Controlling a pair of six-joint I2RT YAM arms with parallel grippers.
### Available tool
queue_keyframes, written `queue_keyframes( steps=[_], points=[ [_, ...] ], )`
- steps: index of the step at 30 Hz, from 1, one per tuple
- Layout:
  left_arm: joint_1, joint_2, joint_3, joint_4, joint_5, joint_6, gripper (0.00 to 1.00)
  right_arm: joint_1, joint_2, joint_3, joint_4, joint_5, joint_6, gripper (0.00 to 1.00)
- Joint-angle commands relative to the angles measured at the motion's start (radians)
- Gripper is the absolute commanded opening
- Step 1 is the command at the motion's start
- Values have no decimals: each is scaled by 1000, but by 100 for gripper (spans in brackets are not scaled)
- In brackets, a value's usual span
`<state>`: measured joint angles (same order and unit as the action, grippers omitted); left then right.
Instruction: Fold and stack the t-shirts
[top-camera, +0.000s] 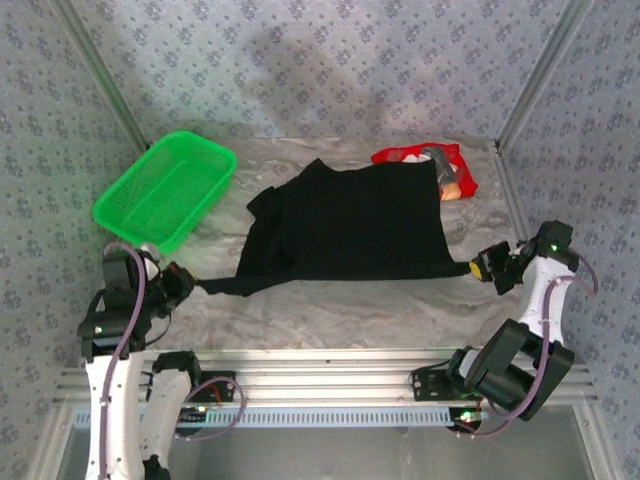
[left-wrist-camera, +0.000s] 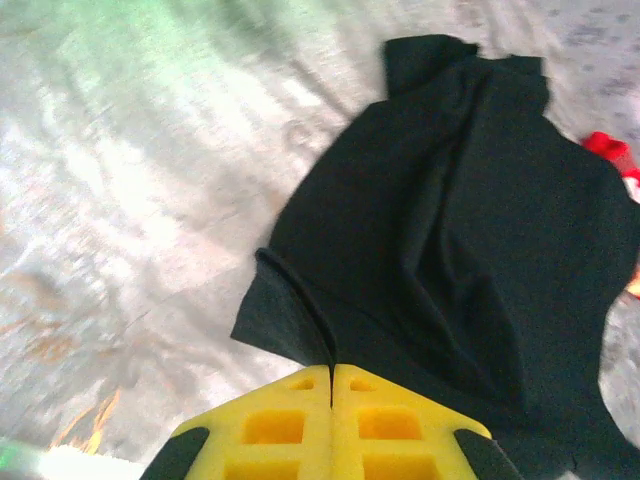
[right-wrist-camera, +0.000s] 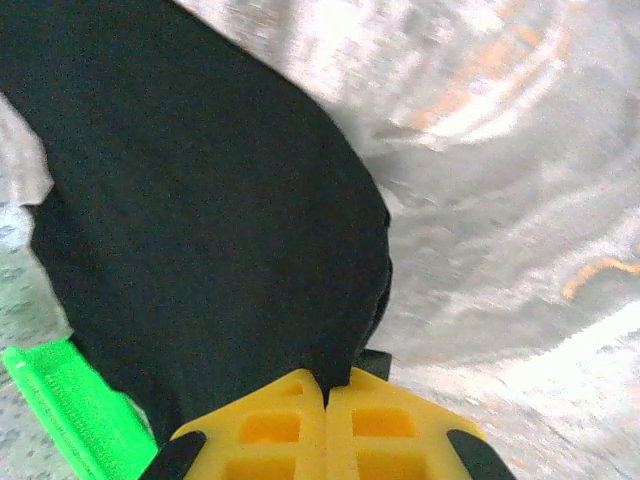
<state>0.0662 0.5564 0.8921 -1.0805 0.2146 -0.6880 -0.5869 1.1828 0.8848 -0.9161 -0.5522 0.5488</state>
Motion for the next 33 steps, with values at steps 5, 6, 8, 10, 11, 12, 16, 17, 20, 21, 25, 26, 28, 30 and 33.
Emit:
queue_keyframes(
  steps=[5, 6, 8, 10, 11, 12, 16, 17, 20, 21, 25, 26, 28, 30, 33],
  points=[
    [14, -129, -58, -174, -191, -138, 0, -7, -38, -4, -80, 120, 17, 0],
    [13, -144, -54, -195, -213, -149, 0, -7, -38, -6, -88, 122, 16, 0],
    [13, -162, -41, -229, -253, -156, 0, -11, -40, -4, -103, 122, 13, 0],
    [14, -172, -44, -228, -240, -146, 0, 0, -41, -1, -124, 137, -4, 0],
    [14, -172, -58, -222, -216, -145, 0, 4, -44, -4, -134, 144, -8, 0],
    [13, -172, -76, -224, -187, -150, 0, 7, -47, -12, -143, 156, -13, 0],
    [13, -199, -159, -234, -126, -173, 0, 15, -60, -97, -147, 179, -3, 0],
    [13, -200, -180, -226, -119, -166, 0, 10, -63, -124, -137, 177, 6, 0],
    [12, -151, -244, -112, 8, -167, 0, -9, -60, -162, -98, 181, 11, 0],
    [11, -127, -264, -55, 61, -181, 0, -13, -56, -156, -98, 188, 7, 0],
    [-52, 2, -257, 114, 88, -188, 0, -18, -38, -111, -103, 237, -13, 0],
    [-70, 51, -229, 110, 51, -158, 0, -16, -33, -99, -99, 254, -21, 0],
    [-101, 144, -185, 126, 27, -115, 0, -19, -27, -83, -110, 270, -25, 0],
    [-143, 228, -153, 183, 21, -93, 0, -25, -23, -71, -111, 293, -33, 0],
    [-220, 355, -130, 322, 32, -65, 0, -37, -17, -69, -100, 297, -33, 0]
  ],
)
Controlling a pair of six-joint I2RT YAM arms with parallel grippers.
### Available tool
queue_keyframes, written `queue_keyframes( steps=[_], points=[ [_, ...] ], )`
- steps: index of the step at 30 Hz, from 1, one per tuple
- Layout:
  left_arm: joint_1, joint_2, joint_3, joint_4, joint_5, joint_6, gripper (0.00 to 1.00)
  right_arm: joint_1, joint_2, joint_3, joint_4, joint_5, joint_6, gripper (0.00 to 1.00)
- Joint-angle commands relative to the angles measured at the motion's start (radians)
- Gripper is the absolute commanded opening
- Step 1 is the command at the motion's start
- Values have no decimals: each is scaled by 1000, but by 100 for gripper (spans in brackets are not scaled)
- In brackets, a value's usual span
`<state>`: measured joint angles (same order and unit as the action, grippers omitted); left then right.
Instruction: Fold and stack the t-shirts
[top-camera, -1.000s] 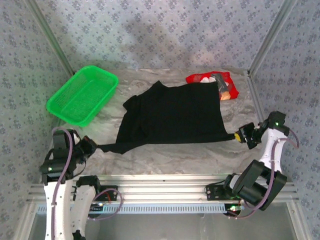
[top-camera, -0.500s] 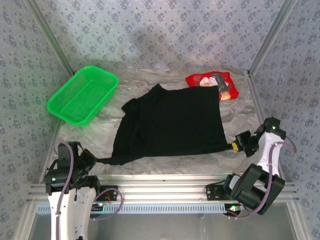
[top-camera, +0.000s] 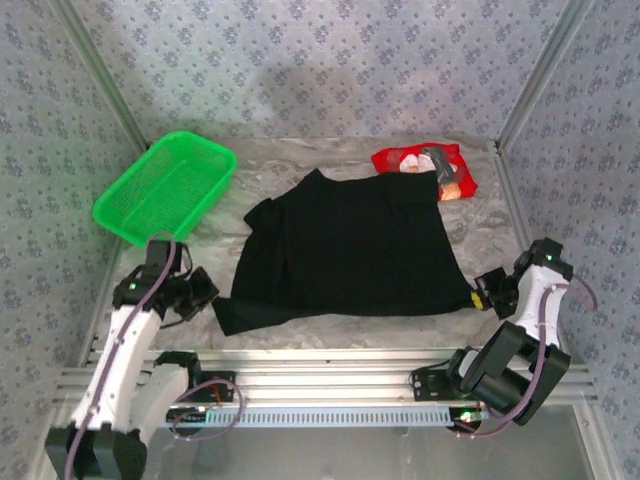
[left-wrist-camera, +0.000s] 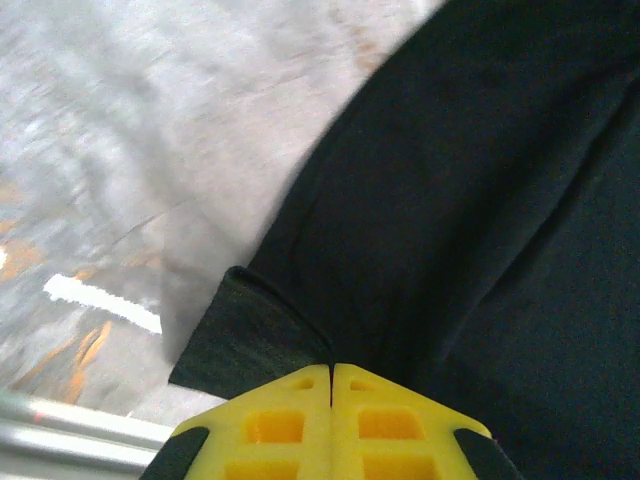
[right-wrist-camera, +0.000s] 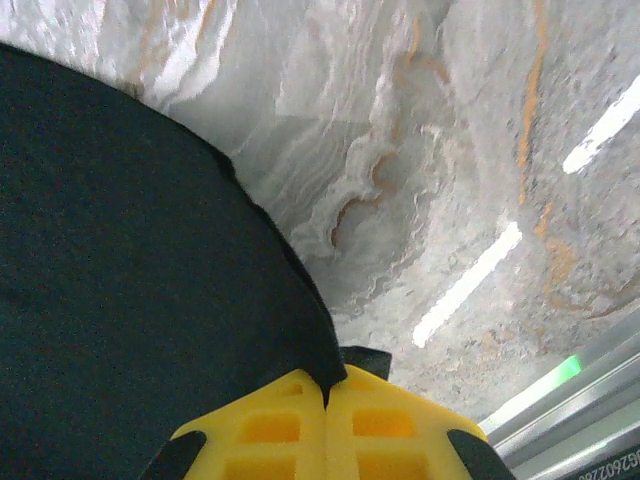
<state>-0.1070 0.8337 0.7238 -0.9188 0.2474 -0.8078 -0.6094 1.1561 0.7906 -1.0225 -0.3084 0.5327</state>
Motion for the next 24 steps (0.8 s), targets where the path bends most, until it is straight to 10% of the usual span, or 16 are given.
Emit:
queue_keyframes(
  steps=[1, 12, 24],
  points=[
    [-62, 117, 35, 228, 34, 69, 0, -15, 11, 24, 11, 51, -19, 0],
    [-198, 491, 163, 583, 140, 125, 0, -2, -12, -30, 62, 15, -33, 0],
    [-237, 863, 289, 562, -14, 118, 0, 28, -35, -46, 92, -23, -21, 0]
  ],
)
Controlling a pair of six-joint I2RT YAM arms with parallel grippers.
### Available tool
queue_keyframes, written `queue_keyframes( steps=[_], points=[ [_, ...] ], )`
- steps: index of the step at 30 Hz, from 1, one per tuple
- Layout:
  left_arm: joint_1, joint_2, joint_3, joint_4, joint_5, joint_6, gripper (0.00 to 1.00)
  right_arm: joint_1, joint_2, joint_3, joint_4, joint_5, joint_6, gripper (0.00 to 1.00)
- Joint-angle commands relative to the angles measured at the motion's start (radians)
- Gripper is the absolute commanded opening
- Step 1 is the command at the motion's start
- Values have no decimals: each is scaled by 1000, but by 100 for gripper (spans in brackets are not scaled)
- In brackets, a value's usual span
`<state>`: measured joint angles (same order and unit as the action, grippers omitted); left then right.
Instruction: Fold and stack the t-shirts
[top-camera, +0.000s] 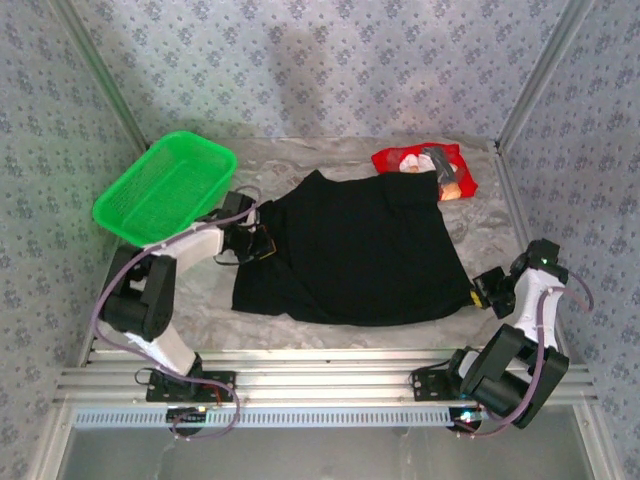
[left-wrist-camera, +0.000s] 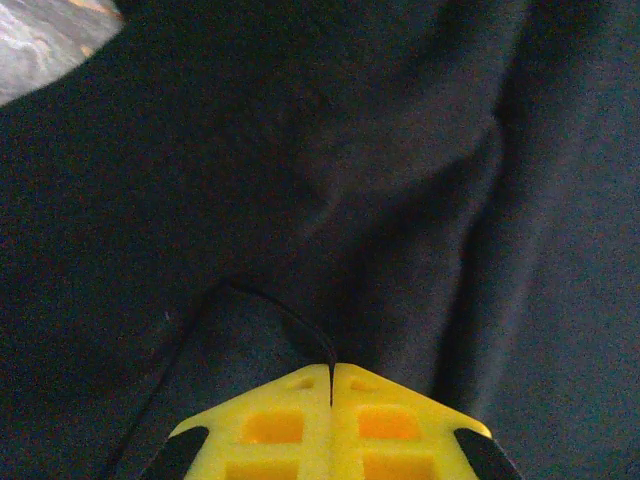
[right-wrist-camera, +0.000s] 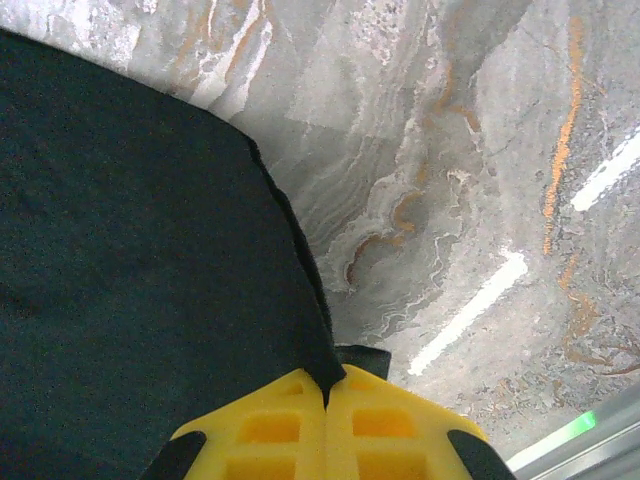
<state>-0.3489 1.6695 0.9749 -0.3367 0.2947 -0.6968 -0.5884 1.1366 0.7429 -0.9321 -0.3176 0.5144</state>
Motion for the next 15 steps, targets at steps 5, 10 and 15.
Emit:
queue_keyframes(
  steps=[5, 10, 15],
  points=[
    [56, 42, 18, -117, -183, -22, 0, 10, -9, 25, 4, -14, 2, 0],
    [128, -46, -24, -208, -304, -6, 0, 12, 6, 37, 11, 11, 9, 0],
    [210, -120, -70, -209, -294, 11, 0, 28, 9, 29, 41, 17, 30, 0]
  ],
)
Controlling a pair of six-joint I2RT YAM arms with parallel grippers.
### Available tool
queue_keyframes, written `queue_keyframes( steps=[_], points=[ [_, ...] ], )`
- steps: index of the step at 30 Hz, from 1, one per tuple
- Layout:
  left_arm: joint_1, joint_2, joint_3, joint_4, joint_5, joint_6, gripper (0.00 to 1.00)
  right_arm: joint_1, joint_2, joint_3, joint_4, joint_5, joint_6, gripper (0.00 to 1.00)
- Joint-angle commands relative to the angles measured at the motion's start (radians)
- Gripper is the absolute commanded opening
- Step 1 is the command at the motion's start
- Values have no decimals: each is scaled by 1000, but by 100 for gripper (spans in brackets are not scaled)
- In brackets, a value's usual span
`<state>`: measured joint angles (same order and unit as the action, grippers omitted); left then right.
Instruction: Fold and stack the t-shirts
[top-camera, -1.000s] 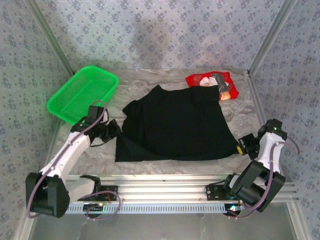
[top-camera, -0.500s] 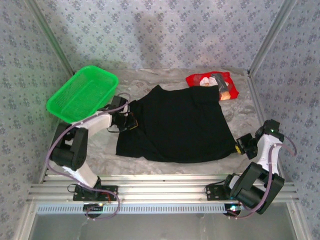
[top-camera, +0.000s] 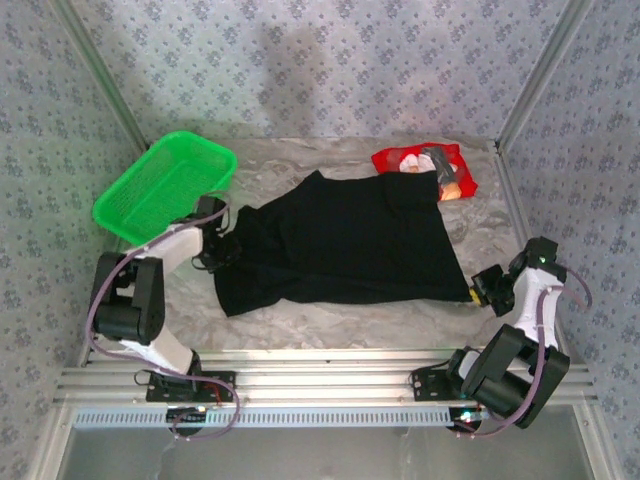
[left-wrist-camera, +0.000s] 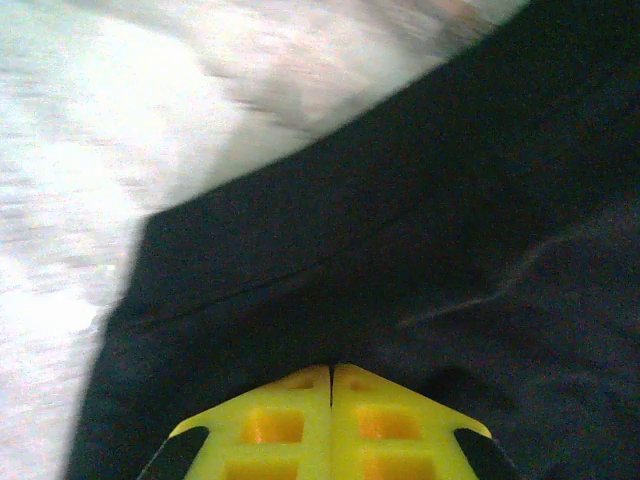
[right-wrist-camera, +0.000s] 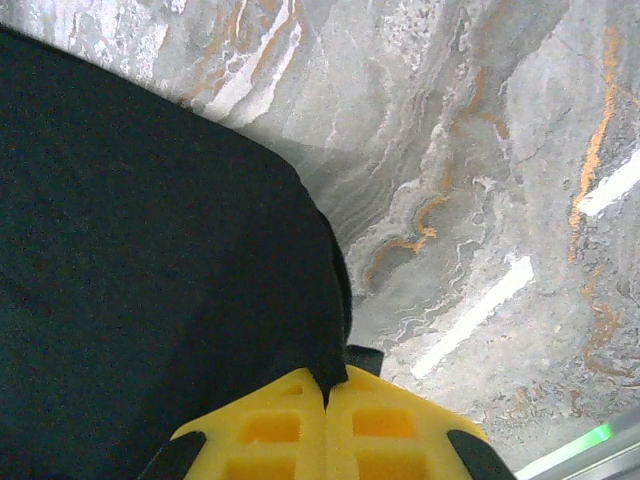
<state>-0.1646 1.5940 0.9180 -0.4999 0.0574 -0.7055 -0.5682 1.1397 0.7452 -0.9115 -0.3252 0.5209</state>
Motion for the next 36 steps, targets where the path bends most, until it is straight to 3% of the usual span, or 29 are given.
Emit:
queue_keyframes(
  steps=[1, 9, 13, 18, 21, 25, 30, 33, 36],
  points=[
    [28, -52, -8, -52, -50, 27, 0, 11, 7, 22, 29, 25, 30, 0],
    [36, -225, -38, -146, -39, 33, 0, 43, -1, 38, 13, 33, 16, 0],
    [27, -437, -117, -209, 34, -37, 0, 52, -18, 34, 3, 0, 27, 0],
    [22, -802, -186, -278, 57, -141, 0, 64, -24, 95, 41, -106, 67, 0],
    [22, -920, -176, -383, 58, -168, 0, 77, -7, 165, 11, -123, 94, 0],
    [22, -1000, -132, -552, 36, -183, 0, 105, -4, 249, -142, -67, 74, 0],
    [22, -1101, -9, -792, -82, -200, 0, 119, -42, 298, -257, 63, 79, 0],
    [22, -1108, 20, -812, -69, -185, 0, 137, -62, 288, -264, 72, 80, 0],
    [21, -1067, -29, -715, -24, -165, 0, 149, -61, 249, -203, 77, 86, 0]
  ],
)
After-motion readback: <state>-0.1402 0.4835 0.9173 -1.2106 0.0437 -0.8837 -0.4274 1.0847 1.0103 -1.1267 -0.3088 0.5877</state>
